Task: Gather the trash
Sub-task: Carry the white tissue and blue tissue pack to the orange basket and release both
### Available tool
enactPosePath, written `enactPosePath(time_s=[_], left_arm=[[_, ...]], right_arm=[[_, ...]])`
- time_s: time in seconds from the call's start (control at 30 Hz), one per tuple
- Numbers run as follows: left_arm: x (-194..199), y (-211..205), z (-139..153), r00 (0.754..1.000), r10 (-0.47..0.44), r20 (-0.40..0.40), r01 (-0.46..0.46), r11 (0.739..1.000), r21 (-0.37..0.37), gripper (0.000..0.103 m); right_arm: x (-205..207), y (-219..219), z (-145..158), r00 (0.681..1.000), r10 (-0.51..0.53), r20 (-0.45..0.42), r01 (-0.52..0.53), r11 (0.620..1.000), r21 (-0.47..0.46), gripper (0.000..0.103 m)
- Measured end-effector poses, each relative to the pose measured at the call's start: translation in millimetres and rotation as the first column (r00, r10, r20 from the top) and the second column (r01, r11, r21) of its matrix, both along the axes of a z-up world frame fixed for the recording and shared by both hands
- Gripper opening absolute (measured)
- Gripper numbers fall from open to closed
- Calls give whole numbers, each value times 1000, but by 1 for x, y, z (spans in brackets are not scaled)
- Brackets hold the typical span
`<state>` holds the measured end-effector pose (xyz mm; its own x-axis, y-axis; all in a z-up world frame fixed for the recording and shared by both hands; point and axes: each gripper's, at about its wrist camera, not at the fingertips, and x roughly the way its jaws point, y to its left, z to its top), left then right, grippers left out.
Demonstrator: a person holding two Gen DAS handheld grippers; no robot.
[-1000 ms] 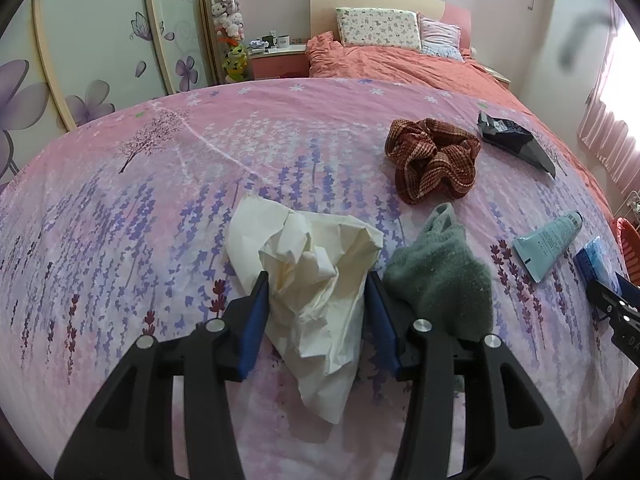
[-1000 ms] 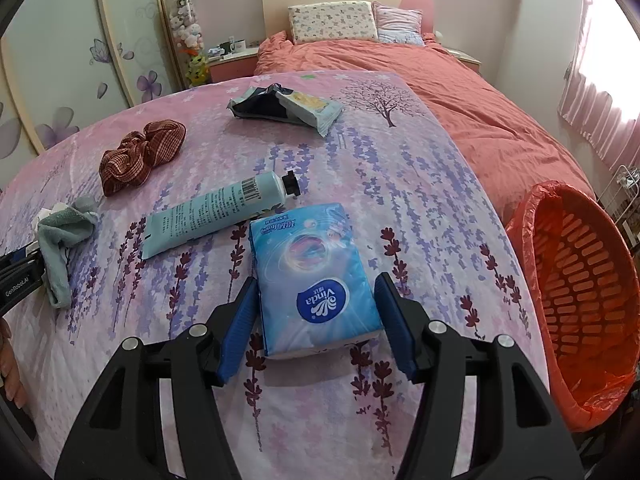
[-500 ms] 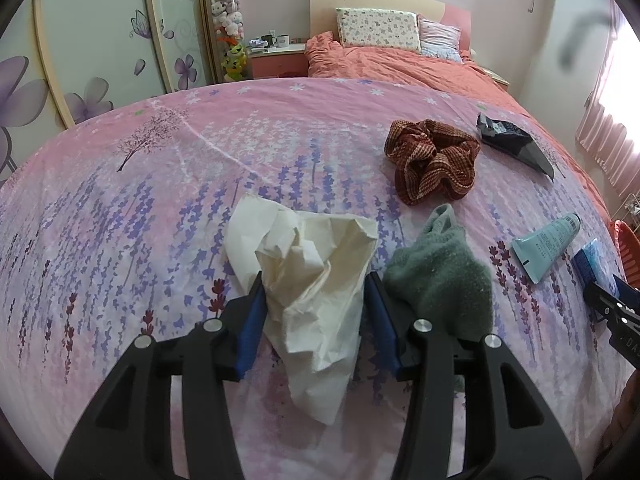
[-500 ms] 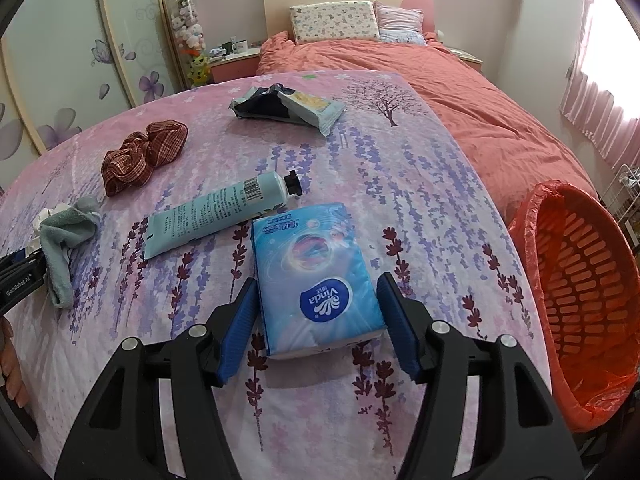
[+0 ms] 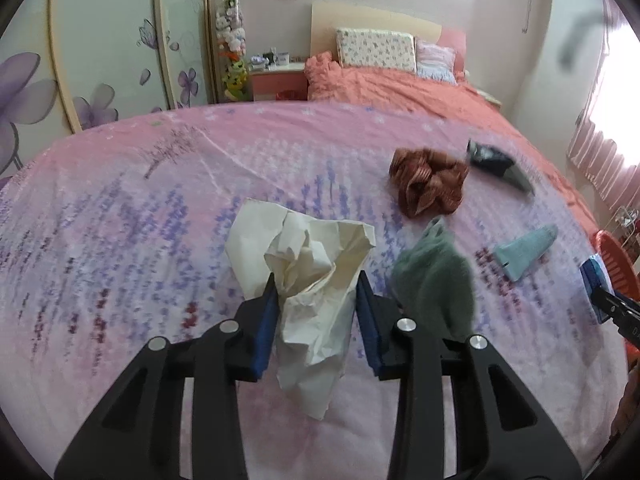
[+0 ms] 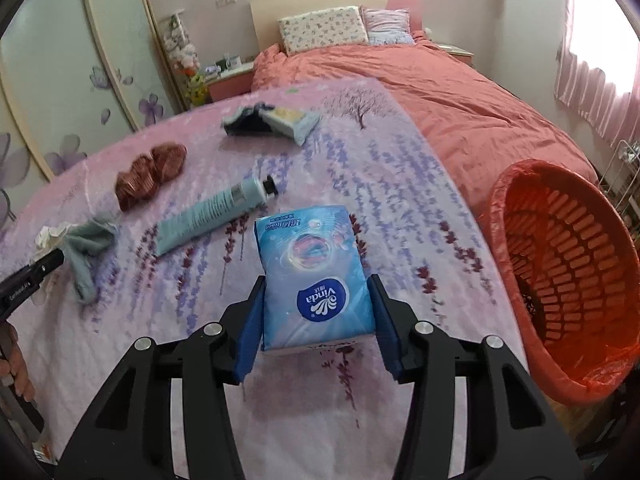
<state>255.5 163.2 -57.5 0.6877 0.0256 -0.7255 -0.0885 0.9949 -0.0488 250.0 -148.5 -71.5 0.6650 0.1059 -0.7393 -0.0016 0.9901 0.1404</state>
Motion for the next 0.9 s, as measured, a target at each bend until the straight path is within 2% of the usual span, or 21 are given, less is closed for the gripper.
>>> enactPosePath(time_s=[0.17,0.4,0.6,0.9], left_arm=[[-19,-16,40,996,-36,77,38,999,-24,37],[-37,-80,80,977,-164,138,173,984,-54,37],[-42,-137,93,954,-259,152,271,960,-65,37],[-48,-221,102,903,-393,173,409,910,-68,37]], right_arm=[[-16,-9,31,997,-15,80,16,1000,-3,50],[-40,-30,64,983,-58,176,64,998,-28,50],[-58,-55,78,970,-104,221,113,993,-31,50],[-77,-104,84,949,-193,248,197,980,6,50]])
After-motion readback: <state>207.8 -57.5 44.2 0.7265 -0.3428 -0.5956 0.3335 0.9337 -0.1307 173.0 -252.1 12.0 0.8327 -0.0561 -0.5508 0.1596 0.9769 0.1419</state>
